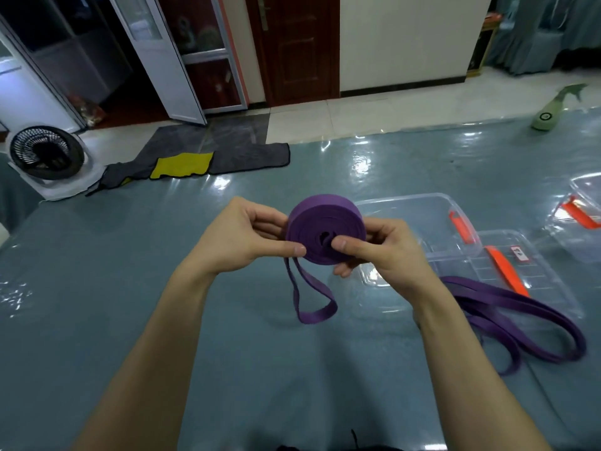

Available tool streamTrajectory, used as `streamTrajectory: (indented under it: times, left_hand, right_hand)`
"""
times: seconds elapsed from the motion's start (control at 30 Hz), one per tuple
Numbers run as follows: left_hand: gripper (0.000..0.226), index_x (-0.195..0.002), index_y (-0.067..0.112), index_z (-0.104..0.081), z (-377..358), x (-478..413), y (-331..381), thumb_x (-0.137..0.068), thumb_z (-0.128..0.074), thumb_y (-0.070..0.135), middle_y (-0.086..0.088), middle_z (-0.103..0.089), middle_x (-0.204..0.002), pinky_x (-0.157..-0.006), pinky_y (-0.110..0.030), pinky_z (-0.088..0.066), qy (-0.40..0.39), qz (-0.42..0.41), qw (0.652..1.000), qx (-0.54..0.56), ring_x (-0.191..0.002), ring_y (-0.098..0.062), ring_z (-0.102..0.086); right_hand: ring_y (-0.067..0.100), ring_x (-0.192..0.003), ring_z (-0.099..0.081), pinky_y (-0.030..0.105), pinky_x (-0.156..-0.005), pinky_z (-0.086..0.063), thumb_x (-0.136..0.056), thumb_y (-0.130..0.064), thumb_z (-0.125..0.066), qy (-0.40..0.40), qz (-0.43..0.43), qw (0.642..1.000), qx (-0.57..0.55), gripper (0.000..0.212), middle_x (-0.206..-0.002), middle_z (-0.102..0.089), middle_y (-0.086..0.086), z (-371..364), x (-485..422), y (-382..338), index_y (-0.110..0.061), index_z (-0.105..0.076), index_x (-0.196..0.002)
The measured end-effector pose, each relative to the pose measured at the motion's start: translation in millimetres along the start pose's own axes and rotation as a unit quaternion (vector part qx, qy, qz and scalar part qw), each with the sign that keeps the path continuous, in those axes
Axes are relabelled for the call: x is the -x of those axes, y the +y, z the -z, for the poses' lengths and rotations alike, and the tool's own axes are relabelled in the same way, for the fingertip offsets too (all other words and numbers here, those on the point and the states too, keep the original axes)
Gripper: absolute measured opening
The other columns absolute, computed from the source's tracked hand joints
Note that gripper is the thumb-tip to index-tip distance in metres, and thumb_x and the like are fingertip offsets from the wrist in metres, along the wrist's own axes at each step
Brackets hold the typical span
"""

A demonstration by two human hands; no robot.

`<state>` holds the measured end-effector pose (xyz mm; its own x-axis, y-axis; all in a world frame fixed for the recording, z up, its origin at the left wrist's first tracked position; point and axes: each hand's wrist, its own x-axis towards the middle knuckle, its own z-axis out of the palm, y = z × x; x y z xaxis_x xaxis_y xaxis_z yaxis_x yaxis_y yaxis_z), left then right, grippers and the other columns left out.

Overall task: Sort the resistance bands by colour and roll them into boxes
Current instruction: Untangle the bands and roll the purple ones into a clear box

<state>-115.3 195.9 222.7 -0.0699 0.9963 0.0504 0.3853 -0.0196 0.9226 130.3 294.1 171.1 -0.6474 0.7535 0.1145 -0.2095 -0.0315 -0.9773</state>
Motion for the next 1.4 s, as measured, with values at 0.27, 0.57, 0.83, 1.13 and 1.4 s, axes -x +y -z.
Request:
streamTrajectory:
  times: [0.27,0.57,0.83,1.13,1.4]
  left_hand:
    - [0.04,-0.101,0.017,-0.088,-34,-15,27,-0.064,-0.1,0.023,-0.006,-0.086,-0.097,-0.085,-0.032,-0.067,0.006,0.006,1.0,-0.028,-0.092,-0.025,-0.084]
    - [0.03,-0.097,0.033,-0.087,-92,-50,76,-0.07,-0.092,0.043,0.013,-0.079,-0.077,-0.069,-0.035,-0.06,-0.149,-0.029,0.808,-0.569,-0.069,-0.006,-0.069]
    - [0.035,-0.104,0.023,-0.087,-77,-62,67,-0.073,-0.102,0.028,0.007,-0.085,-0.091,-0.091,-0.04,-0.066,-0.136,0.039,0.935,-0.324,-0.088,-0.01,-0.082]
    - [0.043,-0.105,0.021,-0.084,-70,-60,54,-0.066,-0.099,0.033,-0.001,-0.086,-0.096,-0.088,-0.042,-0.068,-0.027,-0.01,0.984,-0.173,-0.09,-0.022,-0.084]
    - [0.052,-0.11,0.014,-0.084,-68,-75,51,-0.063,-0.1,0.03,-0.003,-0.086,-0.1,-0.086,-0.04,-0.069,-0.029,0.014,0.987,-0.156,-0.093,-0.023,-0.084]
  right_hand:
    - [0.036,-0.069,-0.079,0.035,-0.064,-0.066,-0.079,-0.017,-0.088,-0.001,-0.027,0.997,-0.069,0.035,-0.097,-0.081,0.023,27,18,12,-0.006,-0.08,-0.111]
    - [0.011,-0.051,-0.072,0.022,-0.049,-0.054,-0.07,-0.053,-0.097,-0.07,-0.022,0.924,0.375,0.037,-0.082,-0.077,-0.007,60,18,4,-0.034,-0.079,-0.095]
    - [0.025,-0.051,-0.075,0.03,-0.049,-0.056,-0.073,-0.041,-0.099,-0.037,-0.011,0.971,0.237,0.025,-0.061,-0.075,0.005,86,11,8,-0.024,-0.085,-0.085]
    - [0.031,-0.051,-0.066,0.03,-0.05,-0.056,-0.072,-0.019,-0.096,-0.024,-0.006,0.999,0.049,0.034,-0.076,-0.079,0.018,92,-9,5,-0.005,-0.085,-0.1]
    - [0.029,-0.047,-0.067,0.032,-0.051,-0.06,-0.069,-0.025,-0.095,0.012,0.021,0.999,-0.022,0.038,-0.079,-0.078,0.024,97,-17,12,-0.002,-0.085,-0.098]
